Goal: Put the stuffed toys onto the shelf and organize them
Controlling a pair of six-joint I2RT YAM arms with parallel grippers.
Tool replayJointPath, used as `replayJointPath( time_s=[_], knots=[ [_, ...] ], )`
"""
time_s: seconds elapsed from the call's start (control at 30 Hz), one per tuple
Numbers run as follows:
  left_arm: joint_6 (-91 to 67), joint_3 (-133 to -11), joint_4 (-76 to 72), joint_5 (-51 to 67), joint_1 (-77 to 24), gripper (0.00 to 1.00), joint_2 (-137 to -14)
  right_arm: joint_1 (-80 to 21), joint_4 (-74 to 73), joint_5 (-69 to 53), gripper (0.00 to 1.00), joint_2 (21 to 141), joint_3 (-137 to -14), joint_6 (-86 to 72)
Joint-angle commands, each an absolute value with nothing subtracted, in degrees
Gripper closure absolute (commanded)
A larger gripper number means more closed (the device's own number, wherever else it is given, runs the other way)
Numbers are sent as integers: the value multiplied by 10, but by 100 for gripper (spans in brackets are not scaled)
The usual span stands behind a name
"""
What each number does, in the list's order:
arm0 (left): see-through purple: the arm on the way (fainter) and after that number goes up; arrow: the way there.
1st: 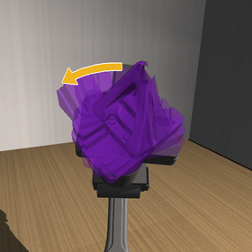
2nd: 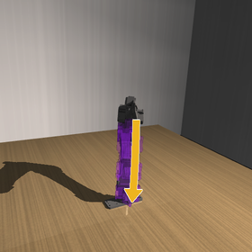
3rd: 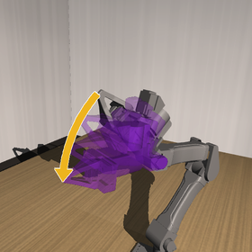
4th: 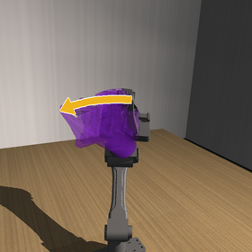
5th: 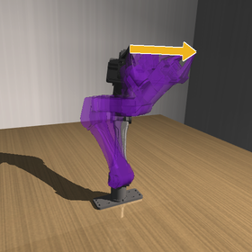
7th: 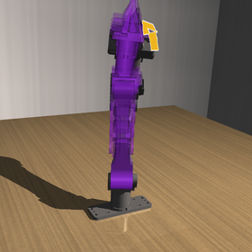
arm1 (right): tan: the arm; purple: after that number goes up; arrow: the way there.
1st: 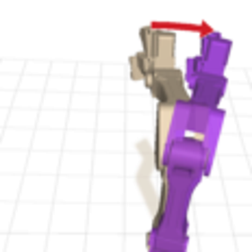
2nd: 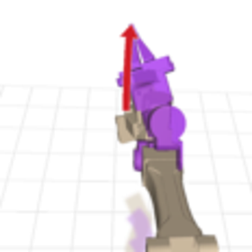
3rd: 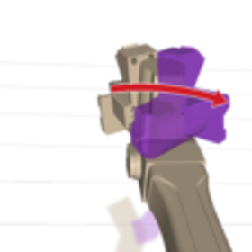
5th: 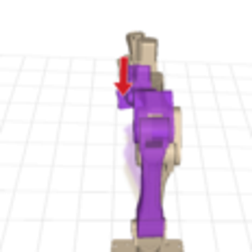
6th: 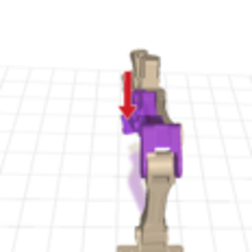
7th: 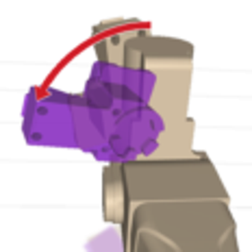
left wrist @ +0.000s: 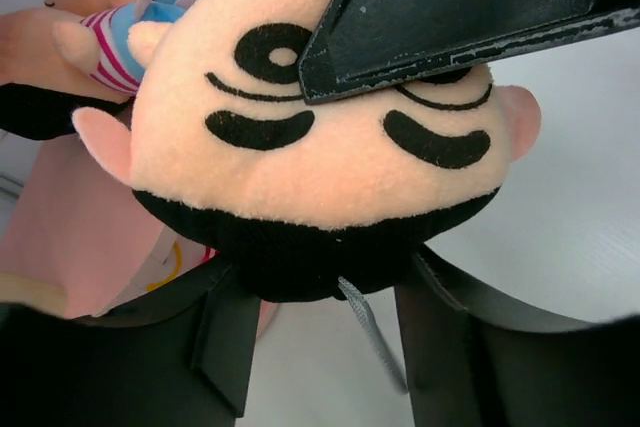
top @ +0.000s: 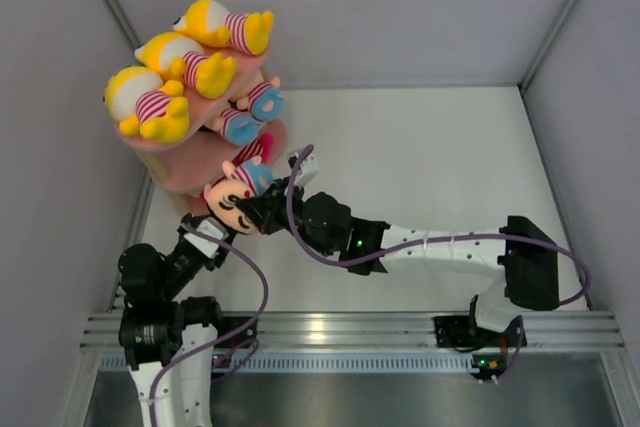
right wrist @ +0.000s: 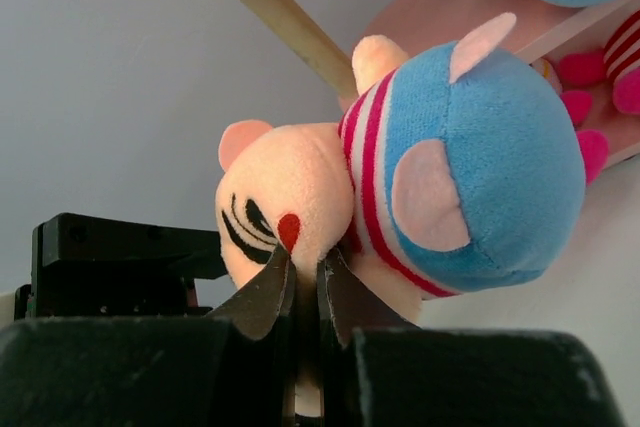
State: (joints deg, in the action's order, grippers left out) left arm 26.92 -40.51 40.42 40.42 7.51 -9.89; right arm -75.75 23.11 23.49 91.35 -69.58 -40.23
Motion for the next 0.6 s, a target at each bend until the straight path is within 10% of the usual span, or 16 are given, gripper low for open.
replayJointPath(
  time_s=[0.0,0.2,0.43,0.57],
  knots=[
    [292,-417,386,401,74,48,-93,-780,263,165,100,918,-726,-413],
    [294,-412,386,415,70,90,-85,-777,255,93,98,885,-673,-397],
    [294,-398,396,510,69,94,-76,-670,47,-190,16,813,-719,-176],
    [301,-385,407,640,69,95,-103,-586,-117,-214,1,723,-737,-123]
  ],
)
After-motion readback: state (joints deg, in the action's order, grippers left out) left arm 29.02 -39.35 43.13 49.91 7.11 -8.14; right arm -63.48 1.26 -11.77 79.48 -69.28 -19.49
